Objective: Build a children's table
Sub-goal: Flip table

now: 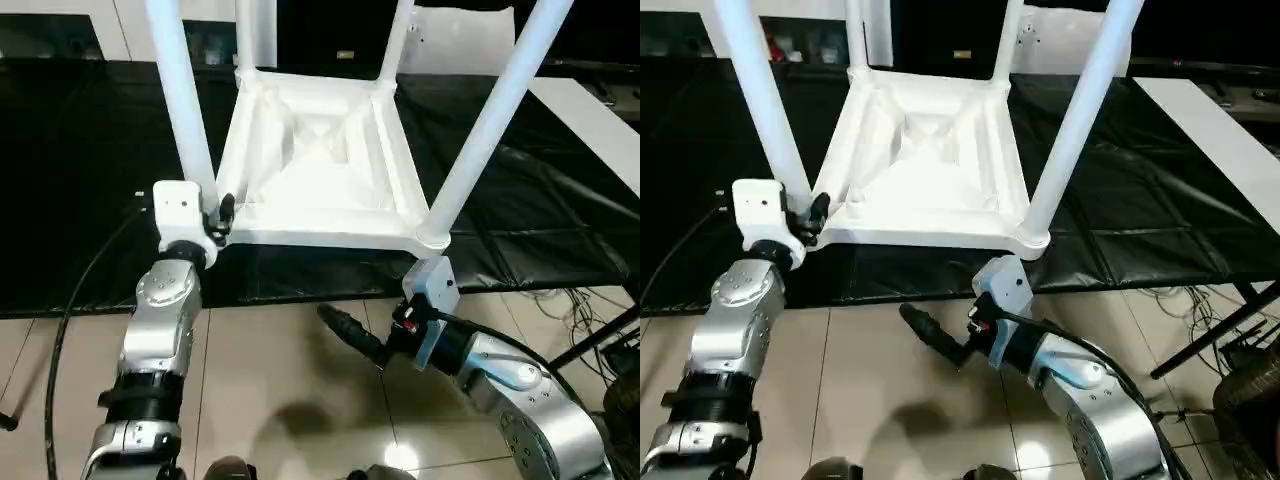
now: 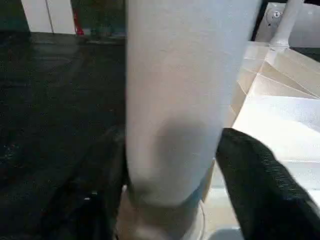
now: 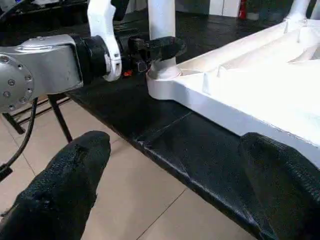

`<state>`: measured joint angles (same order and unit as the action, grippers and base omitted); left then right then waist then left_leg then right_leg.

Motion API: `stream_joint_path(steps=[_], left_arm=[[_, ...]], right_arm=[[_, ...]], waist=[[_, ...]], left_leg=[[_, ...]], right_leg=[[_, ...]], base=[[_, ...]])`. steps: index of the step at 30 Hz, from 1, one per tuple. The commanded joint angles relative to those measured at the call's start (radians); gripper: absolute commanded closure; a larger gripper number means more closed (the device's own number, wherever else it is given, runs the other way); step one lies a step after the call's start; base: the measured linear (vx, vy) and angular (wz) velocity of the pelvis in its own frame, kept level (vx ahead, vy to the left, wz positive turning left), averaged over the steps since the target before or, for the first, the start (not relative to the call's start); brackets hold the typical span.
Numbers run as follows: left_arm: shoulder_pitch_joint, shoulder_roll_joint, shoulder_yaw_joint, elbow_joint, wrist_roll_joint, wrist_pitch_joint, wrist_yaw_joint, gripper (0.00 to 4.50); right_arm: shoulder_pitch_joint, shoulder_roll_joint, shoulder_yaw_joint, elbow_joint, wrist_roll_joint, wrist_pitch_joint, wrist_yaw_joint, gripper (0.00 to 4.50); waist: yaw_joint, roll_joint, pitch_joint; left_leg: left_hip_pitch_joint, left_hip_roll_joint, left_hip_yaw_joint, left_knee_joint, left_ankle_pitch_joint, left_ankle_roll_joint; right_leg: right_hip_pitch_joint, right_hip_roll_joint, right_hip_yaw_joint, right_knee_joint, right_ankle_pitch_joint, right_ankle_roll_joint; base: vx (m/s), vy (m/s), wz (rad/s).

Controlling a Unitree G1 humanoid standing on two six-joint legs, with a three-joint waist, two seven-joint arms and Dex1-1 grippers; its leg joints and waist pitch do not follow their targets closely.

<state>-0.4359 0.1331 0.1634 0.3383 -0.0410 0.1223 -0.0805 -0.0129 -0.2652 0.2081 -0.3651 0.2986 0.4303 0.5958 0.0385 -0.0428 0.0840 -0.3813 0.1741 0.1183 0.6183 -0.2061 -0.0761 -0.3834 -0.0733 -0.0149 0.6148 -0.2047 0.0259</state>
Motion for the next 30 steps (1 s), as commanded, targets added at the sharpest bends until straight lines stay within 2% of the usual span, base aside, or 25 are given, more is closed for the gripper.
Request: stream_joint_path(steps=[1, 8, 9, 14, 15, 17, 20, 22, 23, 25, 26, 28, 29, 30], left_arm=[[-0.014, -0.002, -0.003, 0.016, 0.004, -0.013, 0.005, 1.82], [-0.02, -0.012, 0.017, 0.051, -0.029, -0.031, 0.012, 2.38], [-0.018, -0.022, 0.029, 0.046, -0.049, -0.024, 0.011, 2.42], [-0.008, -0.078, 0.08, 0.024, -0.148, 0.017, 0.007, 2.47], [-0.004, -0.122, 0.113, 0.008, -0.21, 0.049, 0.024, 2.47], [-0.002, -0.142, 0.126, 0.0, -0.236, 0.066, 0.032, 2.47], [0.008, -0.219, 0.162, -0.048, -0.322, 0.12, 0.074, 2.47], [0.013, -0.231, 0.16, -0.061, -0.331, 0.132, 0.078, 2.47], [0.025, -0.253, 0.151, -0.092, -0.347, 0.167, 0.079, 2.47], [0.042, -0.272, 0.13, -0.134, -0.345, 0.207, 0.067, 2.47], [0.042, -0.272, 0.13, -0.134, -0.345, 0.207, 0.067, 2.47], [0.061, -0.296, 0.111, -0.179, -0.349, 0.255, 0.055, 2.47], [0.075, -0.303, 0.095, -0.203, -0.348, 0.28, 0.05, 2.47], [0.081, -0.304, 0.086, -0.211, -0.346, 0.287, 0.046, 2.47]], right_arm=[[-0.009, -0.004, 0.006, 0.011, -0.009, -0.003, -0.003, 0.0], [-0.012, -0.004, 0.008, 0.014, -0.008, -0.006, -0.004, 0.0], [-0.013, -0.004, 0.008, 0.016, -0.008, -0.006, -0.005, 0.0], [-0.02, 0.001, 0.003, 0.026, -0.008, -0.007, -0.013, 0.0], [-0.027, 0.014, -0.006, 0.038, -0.011, -0.004, -0.034, 0.0], [-0.031, 0.022, -0.012, 0.045, -0.013, -0.002, -0.048, 0.0], [-0.062, 0.083, -0.068, 0.087, 0.009, 0.02, -0.126, 0.0], [-0.073, 0.101, -0.085, 0.1, 0.012, 0.026, -0.153, 0.0], [-0.097, 0.141, -0.123, 0.13, 0.036, 0.04, -0.201, 0.0], [-0.131, 0.181, -0.163, 0.172, 0.062, 0.047, -0.247, 0.0], [-0.131, 0.181, -0.163, 0.172, 0.062, 0.047, -0.247, 0.0], [-0.187, 0.23, -0.216, 0.259, 0.086, 0.016, -0.305, 0.0], [-0.235, 0.261, -0.257, 0.336, 0.099, -0.027, -0.336, 0.0], [-0.257, 0.271, -0.273, 0.372, 0.104, -0.049, -0.345, 0.0]], waist=[[0.002, 0.021, -0.073], [0.003, 0.016, -0.07], [0.004, 0.02, -0.07], [0.001, 0.015, -0.07], [0.001, 0.014, -0.07], [0.0, 0.012, -0.069], [0.001, 0.013, -0.072], [0.003, 0.014, -0.073], [0.003, 0.018, -0.071], [0.001, 0.018, -0.071], [0.0, 0.019, -0.072], [0.001, 0.025, -0.072], [-0.001, 0.024, -0.071], [-0.003, 0.024, -0.073]], left_leg=[[0.012, 0.034, 0.004, -0.087, -0.124, 0.015], [0.012, 0.035, 0.005, -0.09, -0.14, 0.016], [0.013, 0.036, 0.005, -0.09, -0.145, 0.014], [0.01, 0.035, 0.005, -0.09, -0.143, 0.012], [0.009, 0.033, 0.006, -0.089, -0.139, 0.016], [0.007, 0.033, 0.009, -0.088, -0.131, 0.023], [0.005, 0.032, 0.014, -0.085, -0.1, 0.043], [0.005, 0.029, 0.018, -0.084, -0.105, 0.05], [0.005, 0.029, 0.019, -0.086, -0.114, 0.049], [0.004, 0.03, 0.017, -0.088, -0.131, 0.041], [0.005, 0.031, 0.019, -0.088, -0.133, 0.04], [0.007, 0.031, 0.018, -0.09, -0.129, 0.031], [0.006, 0.031, 0.018, -0.091, -0.135, 0.025], [0.006, 0.031, 0.018, -0.091, -0.137, 0.022]], right_leg=[[0.044, -0.046, 0.024, -0.053, 0.033, -0.228], [0.042, -0.047, 0.024, -0.056, 0.002, -0.224], [0.041, -0.047, 0.024, -0.056, -0.003, -0.224], [0.042, -0.048, 0.024, -0.057, -0.01, -0.228], [0.043, -0.048, 0.024, -0.057, -0.01, -0.228], [0.043, -0.049, 0.025, -0.059, -0.019, -0.232], [0.042, -0.05, 0.025, -0.059, -0.021, -0.243], [0.039, -0.049, 0.024, -0.062, -0.055, -0.246], [0.037, -0.048, 0.025, -0.065, -0.075, -0.239], [0.036, -0.047, 0.024, -0.067, -0.104, -0.231], [0.035, -0.047, 0.024, -0.067, -0.103, -0.229], [0.032, -0.045, 0.024, -0.066, -0.091, -0.215], [0.031, -0.045, 0.022, -0.066, -0.092, -0.213], [0.032, -0.046, 0.022, -0.065, -0.09, -0.213]], base=[[0.0, 0.0, 0.0], [0.0, 0.0, 0.0], [0.0, 0.0, 0.0], [0.0, 0.0, 0.0], [0.0, 0.0, 0.0], [0.0, 0.0, 0.0], [0.0, 0.0, 0.0], [0.0, 0.0, 0.0], [0.0, 0.0, 0.0], [0.0, 0.0, 0.0], [0.0, 0.0, 0.0], [0.0, 0.0, 0.0], [0.0, 0.0, 0.0], [0.0, 0.0, 0.0]])
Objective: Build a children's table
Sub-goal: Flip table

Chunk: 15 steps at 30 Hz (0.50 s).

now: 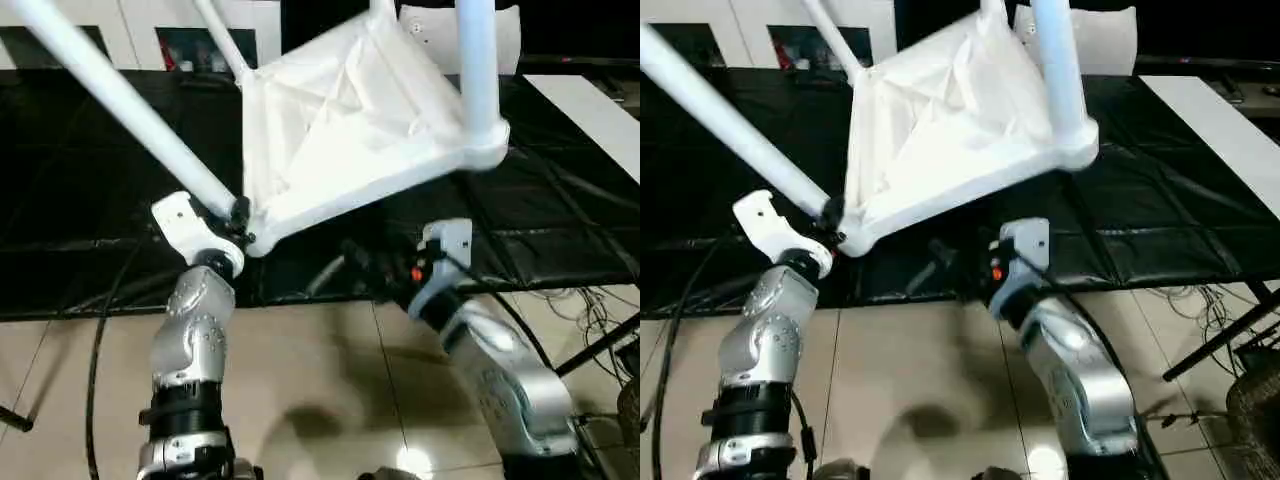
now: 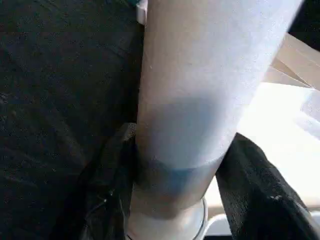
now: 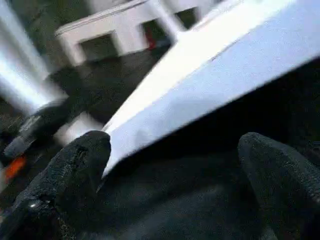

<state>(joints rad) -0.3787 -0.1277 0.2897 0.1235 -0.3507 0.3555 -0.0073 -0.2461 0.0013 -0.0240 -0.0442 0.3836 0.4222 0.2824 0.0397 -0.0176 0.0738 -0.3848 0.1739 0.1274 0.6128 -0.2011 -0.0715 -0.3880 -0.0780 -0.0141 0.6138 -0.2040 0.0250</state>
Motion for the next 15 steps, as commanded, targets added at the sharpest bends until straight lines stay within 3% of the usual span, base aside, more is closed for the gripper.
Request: stream_joint_path(steps=[1, 4, 7, 9, 11, 14, 15], left_arm=[[0.028, -0.045, -0.042, 0.0, -0.038, 0.058, -0.026, 2.47], [0.037, -0.045, -0.05, -0.013, -0.049, 0.073, -0.022, 2.47], [0.054, -0.042, -0.063, -0.044, -0.073, 0.112, -0.023, 2.47], [0.061, -0.047, -0.063, -0.052, -0.073, 0.124, -0.022, 2.47], [0.064, -0.049, -0.063, -0.059, -0.072, 0.133, -0.022, 2.47], [0.067, -0.05, -0.066, -0.065, -0.078, 0.143, -0.026, 2.47], [0.069, -0.051, -0.07, -0.069, -0.08, 0.15, -0.031, 2.47]], right_arm=[[-0.043, 0.008, -0.051, 0.081, 0.019, -0.058, -0.037, 0.0], [-0.092, 0.021, -0.082, 0.157, 0.026, -0.097, -0.052, 0.0], [-0.192, 0.036, -0.128, 0.291, 0.042, -0.153, -0.044, 0.0], [-0.255, 0.043, -0.161, 0.387, 0.056, -0.171, -0.06, 0.0], [-0.282, 0.053, -0.184, 0.427, 0.073, -0.184, -0.06, 0.0], [-0.313, 0.06, -0.208, 0.469, 0.108, -0.196, -0.038, 0.0], [-0.349, 0.069, -0.246, 0.524, 0.15, -0.188, -0.04, 0.0]], waist=[[-0.003, 0.0, -0.062], [0.001, -0.002, -0.068], [0.003, -0.007, -0.072], [-0.003, -0.012, -0.069], [-0.005, -0.009, -0.069], [-0.005, -0.01, -0.07], [-0.006, -0.009, -0.069]], left_leg=[[0.011, 0.031, 0.01, -0.085, -0.14, 0.014], [0.008, 0.028, 0.013, -0.08, -0.061, 0.025], [0.004, 0.025, 0.018, -0.075, -0.009, 0.055], [0.002, 0.024, 0.02, -0.077, -0.034, 0.062], [0.003, 0.026, 0.023, -0.076, -0.057, 0.063], [0.006, 0.028, 0.026, -0.075, -0.05, 0.077], [0.005, 0.028, 0.027, -0.076, -0.043, 0.081]], right_leg=[[0.035, -0.038, 0.021, -0.066, -0.088, -0.206], [0.043, -0.036, 0.02, -0.055, 0.026, -0.199], [0.048, -0.038, 0.019, -0.048, 0.099, -0.216], [0.048, -0.037, 0.019, -0.052, 0.056, -0.218], [0.045, -0.038, 0.02, -0.054, 0.011, -0.217], [0.042, -0.038, 0.021, -0.054, 0.014, -0.217], [0.041, -0.036, 0.02, -0.053, 0.019, -0.22]], base=[[0.0, 0.0, 0.0], [0.0, 0.0, 0.0], [0.0, 0.0, 0.0], [0.0, 0.0, 0.0], [0.0, 0.0, 0.0], [0.0, 0.0, 0.0], [0.0, 0.0, 0.0]])
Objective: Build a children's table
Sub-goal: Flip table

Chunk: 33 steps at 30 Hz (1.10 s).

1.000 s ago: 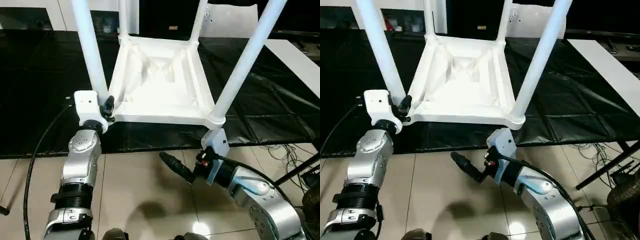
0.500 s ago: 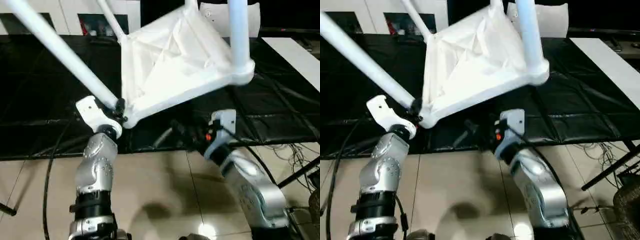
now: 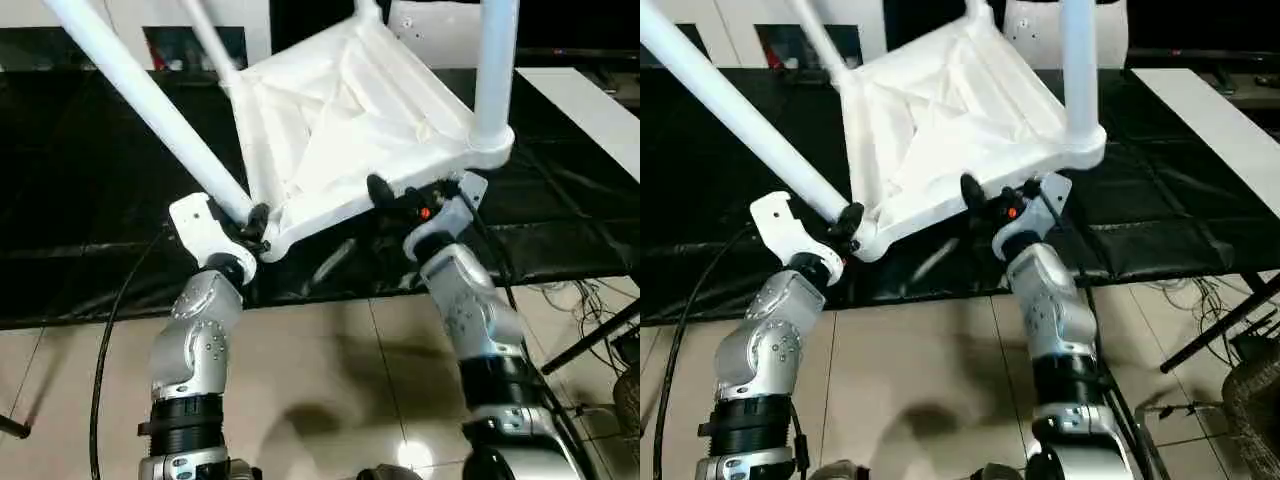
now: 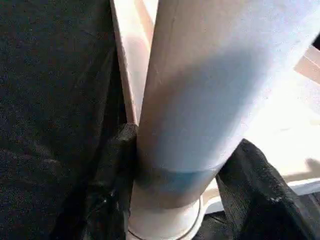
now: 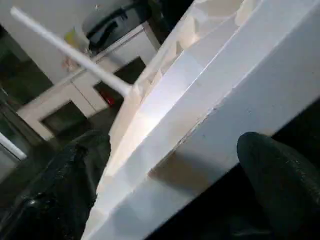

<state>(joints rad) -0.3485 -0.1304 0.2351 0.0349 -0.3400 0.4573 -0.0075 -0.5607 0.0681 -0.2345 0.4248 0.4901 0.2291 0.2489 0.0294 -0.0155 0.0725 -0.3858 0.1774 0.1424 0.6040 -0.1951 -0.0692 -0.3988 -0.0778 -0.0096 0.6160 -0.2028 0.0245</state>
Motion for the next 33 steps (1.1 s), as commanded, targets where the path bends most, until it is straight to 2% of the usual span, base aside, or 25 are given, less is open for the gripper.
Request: stream_joint_path(steps=[1, 3, 6, 7, 10, 15, 17, 18, 22, 23, 25, 27, 28, 30, 31, 32, 33], left_arm=[[0.039, -0.05, -0.016, 0.016, -0.09, 0.053, -0.031, 2.47], [0.038, -0.052, -0.013, 0.015, -0.087, 0.054, -0.029, 2.47], [0.033, -0.053, -0.007, 0.017, -0.087, 0.05, -0.022, 2.47], [0.029, -0.052, -0.001, 0.02, -0.086, 0.047, -0.018, 2.47], [0.026, -0.052, 0.003, 0.022, -0.084, 0.048, -0.016, 2.47], [0.023, -0.046, 0.001, 0.02, -0.096, 0.059, -0.038, 2.47], [0.028, -0.037, -0.01, 0.01, -0.115, 0.079, -0.067, 2.47], [0.031, -0.032, -0.016, 0.004, -0.124, 0.092, -0.083, 2.47], [0.043, -0.022, -0.034, -0.013, -0.142, 0.127, -0.118, 2.47], [0.046, -0.021, -0.038, -0.017, -0.149, 0.138, -0.128, 2.47], [0.051, -0.013, -0.051, -0.031, -0.166, 0.165, -0.157, 2.47], [0.056, -0.007, -0.059, -0.042, -0.174, 0.182, -0.174, 2.47], [0.061, -0.003, -0.065, -0.055, -0.184, 0.202, -0.189, 2.47], [0.066, 0.001, -0.069, -0.064, -0.188, 0.214, -0.198, 2.47], [0.075, 0.006, -0.07, -0.077, -0.19, 0.221, -0.201, 2.47], [0.075, 0.006, -0.07, -0.077, -0.19, 0.221, -0.201, 2.47], [0.079, 0.008, -0.07, -0.082, -0.191, 0.223, -0.2, 2.47]], right_arm=[[-0.053, 0.008, -0.055, 0.088, 0.06, -0.004, -0.005, 0.0], [-0.059, 0.018, -0.067, 0.097, 0.072, -0.013, 0.002, 0.0], [-0.037, 0.033, -0.058, 0.066, 0.081, -0.005, 0.028, 0.0], [0.0, 0.045, -0.045, 0.026, 0.082, 0.013, 0.033, 0.0], [0.043, 0.057, -0.042, -0.014, 0.097, 0.029, 0.036, 0.0], [0.076, 0.062, -0.053, -0.031, 0.118, 0.031, 0.051, 0.0], [0.058, 0.058, -0.068, -0.005, 0.118, 0.019, 0.046, 0.0], [0.044, 0.058, -0.076, 0.006, 0.122, 0.013, 0.05, 0.0], [-0.006, 0.051, -0.094, 0.055, 0.148, 0.002, 0.08, 0.0], [-0.028, 0.046, -0.101, 0.08, 0.162, 0.009, 0.096, 0.0], [-0.061, 0.03, -0.092, 0.127, 0.154, 0.009, 0.134, 0.0], [-0.089, 0.025, -0.1, 0.167, 0.157, 0.004, 0.144, 0.0], [-0.121, 0.02, -0.116, 0.213, 0.156, -0.007, 0.145, 0.0], [-0.143, 0.015, -0.125, 0.251, 0.149, -0.022, 0.149, 0.0], [-0.17, 0.008, -0.133, 0.303, 0.146, -0.052, 0.159, 0.0], [-0.17, 0.008, -0.133, 0.303, 0.146, -0.052, 0.159, 0.0], [-0.18, 0.008, -0.144, 0.32, 0.157, -0.059, 0.162, 0.0]], waist=[[0.001, -0.017, -0.069], [0.002, -0.013, -0.068], [0.005, -0.014, -0.068], [0.007, -0.015, -0.068], [0.01, -0.015, -0.068], [0.011, -0.012, -0.066], [0.011, -0.01, -0.066], [0.014, -0.004, -0.069], [0.018, -0.006, -0.071], [0.021, -0.002, -0.075], [0.027, -0.004, -0.074], [0.03, -0.004, -0.076], [0.034, -0.006, -0.078], [0.034, -0.007, -0.076], [0.036, -0.016, -0.078], [0.036, -0.014, -0.08], [0.039, -0.015, -0.078]], left_leg=[[0.007, 0.025, 0.014, -0.066, -0.054, 0.084], [0.008, 0.025, 0.015, -0.066, -0.062, 0.085], [0.008, 0.026, 0.016, -0.066, -0.043, 0.098], [0.008, 0.026, 0.017, -0.066, -0.037, 0.1], [0.009, 0.027, 0.017, -0.067, -0.03, 0.104], [0.009, 0.029, 0.015, -0.072, -0.066, 0.082], [0.009, 0.029, 0.015, -0.072, -0.074, 0.074], [0.011, 0.029, 0.015, -0.071, -0.063, 0.069], [0.011, 0.029, 0.017, -0.069, -0.049, 0.073], [0.013, 0.028, 0.016, -0.068, -0.048, 0.073], [0.013, 0.029, 0.018, -0.067, -0.038, 0.075], [0.011, 0.029, 0.018, -0.066, -0.018, 0.077], [0.014, 0.03, 0.02, -0.064, -0.011, 0.084], [0.014, 0.03, 0.021, -0.065, -0.023, 0.087], [0.014, 0.032, 0.023, -0.065, -0.029, 0.09], [0.011, 0.032, 0.021, -0.065, -0.027, 0.089], [0.013, 0.032, 0.025, -0.064, -0.023, 0.094]], right_leg=[[0.052, -0.036, 0.016, -0.055, 0.017, -0.225], [0.049, -0.035, 0.016, -0.056, 0.004, -0.229], [0.048, -0.035, 0.016, -0.055, 0.023, -0.231], [0.048, -0.034, 0.016, -0.056, 0.027, -0.23], [0.048, -0.035, 0.016, -0.056, 0.031, -0.231], [0.046, -0.036, 0.015, -0.061, -0.021, -0.22], [0.045, -0.036, 0.016, -0.062, -0.029, -0.215], [0.045, -0.037, 0.016, -0.059, -0.014, -0.216], [0.045, -0.035, 0.015, -0.054, 0.024, -0.228], [0.046, -0.036, 0.014, -0.053, 0.03, -0.232], [0.045, -0.034, 0.014, -0.052, 0.04, -0.24], [0.047, -0.035, 0.013, -0.048, 0.065, -0.249], [0.046, -0.036, 0.013, -0.047, 0.077, -0.255], [0.045, -0.037, 0.012, -0.049, 0.056, -0.262], [0.048, -0.038, 0.012, -0.049, 0.046, -0.261], [0.05, -0.041, 0.011, -0.045, 0.044, -0.264], [0.046, -0.039, 0.011, -0.048, 0.041, -0.26]], base=[[0.0, 0.0, 0.0], [0.0, 0.0, 0.0], [0.0, 0.0, 0.0], [0.0, 0.0, 0.0], [0.0, 0.0, 0.0], [0.0, 0.0, 0.0], [0.0, 0.0, 0.0], [0.0, 0.0, 0.0], [0.0, 0.0, 0.0], [0.0, 0.0, 0.0], [0.0, 0.0, 0.0], [0.0, 0.0, 0.0], [0.0, 0.0, 0.0], [0.0, 0.0, 0.0], [0.0, 0.0, 0.0], [0.0, 0.0, 0.0], [0.0, 0.0, 0.0]])
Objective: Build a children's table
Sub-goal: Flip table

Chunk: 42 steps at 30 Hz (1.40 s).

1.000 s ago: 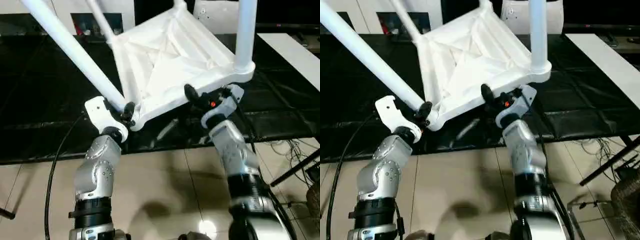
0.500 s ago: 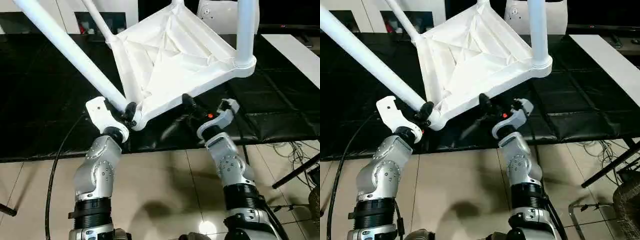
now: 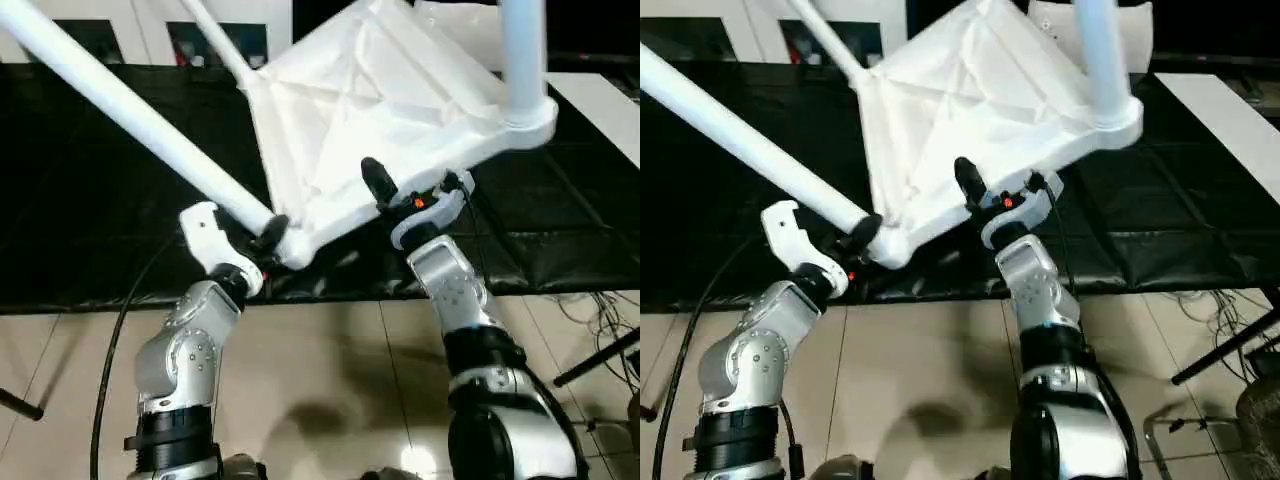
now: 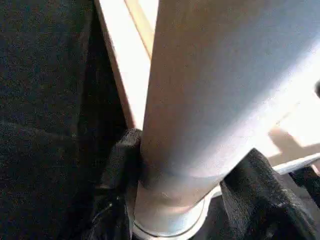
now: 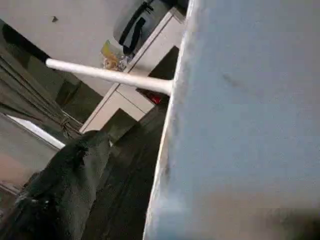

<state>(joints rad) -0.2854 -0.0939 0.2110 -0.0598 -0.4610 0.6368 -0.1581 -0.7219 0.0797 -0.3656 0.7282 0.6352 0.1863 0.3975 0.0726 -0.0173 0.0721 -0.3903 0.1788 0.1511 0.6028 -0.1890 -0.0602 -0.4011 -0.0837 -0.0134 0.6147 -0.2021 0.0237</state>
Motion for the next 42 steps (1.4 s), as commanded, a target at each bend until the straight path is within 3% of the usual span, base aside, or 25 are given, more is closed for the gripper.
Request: stream_joint_path(steps=[1, 2, 3, 6, 18, 20, 25, 26, 27, 30, 32, 35, 38, 41, 42], left_arm=[[0.017, -0.028, -0.045, 0.011, -0.07, 0.044, -0.05, 2.47], [0.018, -0.028, -0.045, 0.01, -0.07, 0.045, -0.05, 2.47], [0.025, -0.023, -0.042, 0.0, -0.076, 0.056, -0.054, 2.47], [0.029, -0.02, -0.041, -0.005, -0.078, 0.063, -0.058, 2.47], [0.028, -0.013, -0.047, 0.002, -0.068, 0.07, -0.063, 2.47], [0.027, -0.014, -0.048, 0.005, -0.065, 0.068, -0.062, 2.47], [0.015, -0.006, -0.052, 0.024, -0.039, 0.064, -0.047, 2.47], [0.013, -0.004, -0.054, 0.027, -0.033, 0.064, -0.042, 2.47], [0.006, -0.001, -0.056, 0.033, -0.028, 0.052, -0.047, 2.47], [-0.012, 0.012, -0.07, 0.034, -0.033, 0.051, -0.082, 2.47], [-0.017, 0.015, -0.07, 0.034, -0.029, 0.048, -0.08, 1.91], [-0.013, 0.033, -0.068, 0.016, -0.049, 0.069, -0.103, 1.77], [0.005, 0.059, -0.075, -0.007, -0.044, 0.068, -0.116, 1.77], [0.028, 0.073, -0.075, -0.035, -0.047, 0.074, -0.123, 1.77], [0.053, 0.084, -0.079, -0.065, -0.053, 0.082, -0.129, 1.77]], right_arm=[[-0.02, -0.003, -0.016, 0.02, 0.015, -0.017, 0.014, 0.3], [-0.023, -0.004, -0.018, 0.024, 0.017, -0.02, 0.015, 0.37], [-0.038, -0.006, -0.03, 0.052, 0.024, -0.038, 0.028, 0.37], [-0.049, -0.005, -0.039, 0.069, 0.029, -0.049, 0.034, 0.77], [-0.091, -0.004, -0.063, 0.145, 0.021, -0.102, 0.069, 1.68], [-0.093, -0.005, -0.064, 0.15, 0.019, -0.107, 0.072, 1.71], [-0.101, -0.009, -0.072, 0.156, 0.014, -0.123, 0.07, 2.32], [-0.102, -0.01, -0.072, 0.155, 0.014, -0.125, 0.068, 2.32], [-0.103, -0.012, -0.072, 0.152, 0.01, -0.129, 0.061, 2.37], [-0.113, -0.022, -0.075, 0.147, 0.0, -0.151, 0.031, 2.43], [-0.12, -0.026, -0.079, 0.146, 0.001, -0.155, 0.022, 2.46], [-0.141, -0.032, -0.087, 0.136, 0.0, -0.172, 0.001, 2.48], [-0.164, -0.04, -0.098, 0.142, -0.006, -0.213, -0.038, 2.5], [-0.173, -0.045, -0.102, 0.136, -0.013, -0.233, -0.064, 2.5], [-0.179, -0.052, -0.102, 0.131, -0.026, -0.254, -0.09, 2.5]], waist=[[-0.003, -0.011, -0.079], [-0.002, -0.011, -0.079], [-0.002, -0.019, -0.081], [-0.002, -0.017, -0.082], [-0.009, -0.018, -0.087], [-0.008, -0.016, -0.088], [-0.009, -0.009, -0.089], [-0.009, -0.01, -0.088], [-0.008, -0.005, -0.088], [-0.01, -0.013, -0.088], [-0.01, -0.013, -0.088], [-0.01, -0.011, -0.089], [-0.013, -0.012, -0.092], [-0.016, -0.01, -0.098], [-0.021, -0.013, -0.097]], left_leg=[[0.017, 0.03, 0.015, -0.063, -0.013, 0.091], [0.017, 0.03, 0.016, -0.062, -0.008, 0.094], [0.015, 0.03, 0.016, -0.062, -0.004, 0.1], [0.015, 0.03, 0.018, -0.06, -0.005, 0.11], [0.015, 0.03, 0.02, -0.055, 0.01, 0.13], [0.015, 0.03, 0.02, -0.054, 0.017, 0.135], [0.015, 0.03, 0.02, -0.053, 0.013, 0.135], [0.016, 0.03, 0.021, -0.053, 0.006, 0.134], [0.016, 0.03, 0.02, -0.053, 0.0, 0.13], [0.017, 0.03, 0.022, -0.054, -0.013, 0.119], [0.017, 0.03, 0.022, -0.054, -0.017, 0.117], [0.016, 0.029, 0.021, -0.054, -0.012, 0.114], [0.013, 0.027, 0.023, -0.049, 0.014, 0.122], [0.007, 0.026, 0.022, -0.039, 0.068, 0.144], [0.004, 0.025, 0.024, -0.038, 0.07, 0.157]], right_leg=[[0.05, -0.034, 0.015, -0.044, 0.052, -0.258], [0.049, -0.032, 0.015, -0.044, 0.058, -0.256], [0.052, -0.035, 0.014, -0.043, 0.062, -0.255], [0.051, -0.036, 0.014, -0.043, 0.056, -0.259], [0.051, -0.036, 0.011, -0.039, 0.06, -0.272], [0.051, -0.036, 0.011, -0.038, 0.069, -0.275], [0.051, -0.034, 0.01, -0.037, 0.07, -0.282], [0.05, -0.034, 0.01, -0.039, 0.064, -0.281], [0.05, -0.035, 0.011, -0.038, 0.058, -0.279], [0.049, -0.034, 0.011, -0.039, 0.044, -0.275], [0.049, -0.035, 0.011, -0.04, 0.03, -0.268], [0.049, -0.035, 0.01, -0.037, 0.035, -0.265], [0.047, -0.033, 0.01, -0.032, 0.071, -0.268], [0.047, -0.031, 0.01, -0.021, 0.148, -0.278], [0.047, -0.03, 0.009, -0.021, 0.156, -0.285]], base=[[0.0, 0.0, 0.0], [0.0, 0.0, 0.0], [0.0, 0.0, 0.0], [0.0, 0.0, 0.0], [0.0, 0.0, 0.0], [0.0, 0.0, 0.0], [0.0, 0.0, 0.0], [0.0, 0.0, 0.0], [0.0, 0.0, 0.0], [0.0, 0.0, 0.0], [0.0, 0.0, 0.0], [0.0, 0.0, 0.0], [0.0, 0.0, 0.0], [0.0, 0.0, 0.0], [0.0, 0.0, 0.0]])
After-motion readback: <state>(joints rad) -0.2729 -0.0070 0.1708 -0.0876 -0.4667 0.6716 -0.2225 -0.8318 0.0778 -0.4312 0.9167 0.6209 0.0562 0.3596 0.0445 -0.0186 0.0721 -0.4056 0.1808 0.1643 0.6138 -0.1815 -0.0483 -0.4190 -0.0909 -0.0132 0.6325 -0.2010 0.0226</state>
